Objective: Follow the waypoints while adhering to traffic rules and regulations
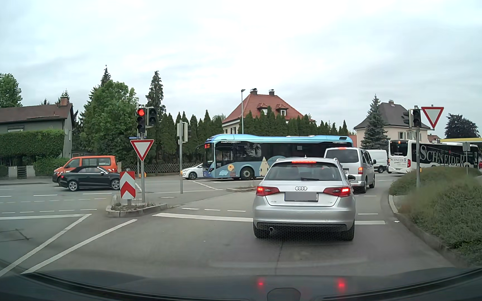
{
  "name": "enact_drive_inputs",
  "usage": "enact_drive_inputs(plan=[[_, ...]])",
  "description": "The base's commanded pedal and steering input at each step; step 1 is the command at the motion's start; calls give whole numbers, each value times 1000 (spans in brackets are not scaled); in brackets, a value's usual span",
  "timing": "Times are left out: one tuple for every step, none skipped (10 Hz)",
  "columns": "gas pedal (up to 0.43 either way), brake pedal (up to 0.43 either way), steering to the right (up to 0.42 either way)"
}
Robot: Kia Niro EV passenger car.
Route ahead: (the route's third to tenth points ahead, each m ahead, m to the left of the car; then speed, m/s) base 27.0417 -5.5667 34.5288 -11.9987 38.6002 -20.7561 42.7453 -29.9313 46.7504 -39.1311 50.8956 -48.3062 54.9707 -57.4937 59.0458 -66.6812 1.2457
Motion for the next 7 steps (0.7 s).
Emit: enact_drive_inputs(plan=[[0,152,98],[0,116,101],[0,91,100],[0,73,100],[0,55,100],[0,43,99],[0,43,95]])
